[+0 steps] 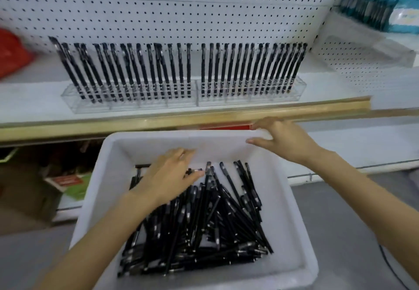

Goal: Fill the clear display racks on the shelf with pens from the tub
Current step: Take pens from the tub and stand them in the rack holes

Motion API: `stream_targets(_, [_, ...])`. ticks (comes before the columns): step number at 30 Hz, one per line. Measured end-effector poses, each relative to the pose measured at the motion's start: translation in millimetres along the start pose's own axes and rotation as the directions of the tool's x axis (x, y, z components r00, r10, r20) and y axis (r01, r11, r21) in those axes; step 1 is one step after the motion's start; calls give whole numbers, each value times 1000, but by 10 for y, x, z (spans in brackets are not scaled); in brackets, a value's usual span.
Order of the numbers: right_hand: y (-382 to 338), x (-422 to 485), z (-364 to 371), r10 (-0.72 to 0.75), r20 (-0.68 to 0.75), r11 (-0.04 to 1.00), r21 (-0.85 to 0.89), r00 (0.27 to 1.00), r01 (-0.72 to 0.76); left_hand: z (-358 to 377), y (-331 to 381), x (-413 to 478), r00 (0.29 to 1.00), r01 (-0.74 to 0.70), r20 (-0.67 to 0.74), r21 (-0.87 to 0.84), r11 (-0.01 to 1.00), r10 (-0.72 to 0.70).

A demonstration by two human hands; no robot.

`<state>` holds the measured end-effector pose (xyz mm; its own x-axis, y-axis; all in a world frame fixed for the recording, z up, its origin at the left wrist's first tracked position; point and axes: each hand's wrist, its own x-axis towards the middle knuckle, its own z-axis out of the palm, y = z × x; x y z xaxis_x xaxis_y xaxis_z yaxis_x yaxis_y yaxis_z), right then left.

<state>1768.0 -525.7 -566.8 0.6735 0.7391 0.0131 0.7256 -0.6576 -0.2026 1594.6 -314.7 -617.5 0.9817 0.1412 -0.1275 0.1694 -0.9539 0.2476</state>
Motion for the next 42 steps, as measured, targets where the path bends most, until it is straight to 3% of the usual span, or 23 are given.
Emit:
stream_targets(6, [-347, -136, 709, -5, 177, 997, 75, 984, -8, 426, -308, -374, 991, 126, 42, -69, 990, -123])
stream_targets(11, [-242, -166, 1159, 125, 249, 992, -23, 960, -123, 681, -494, -456, 973, 202, 127, -66, 977, -192])
stream_targets(14, [-200, -200, 1305, 178, 273, 982, 19, 945, -190, 789, -549, -473, 967, 228, 140, -88, 970, -214])
stream_targets(22, [-275, -269, 1407, 269, 264, 901, 272, 926, -339, 906, -619, -437, 961, 275, 71, -119, 954, -268])
stream_targets(28, [-450, -279, 1497, 275, 183, 943, 142, 944, -302, 884, -701, -228, 966, 236, -76, -132, 963, -248])
stream_targets(32, [-597, -185, 1563, 303, 298, 836, 372, 905, -403, 889, -732, -26, 970, 222, -65, -146, 964, -233])
stream_targets(36, [-633, -65, 1622, 367, 349, 753, 433, 862, -495, 927, -743, 136, 968, 250, 6, -153, 956, -252])
stream_targets(42, [-620, 71, 1783, 441, 375, 625, 523, 815, -579, 988, -732, 258, 935, 346, 5, -215, 913, -354])
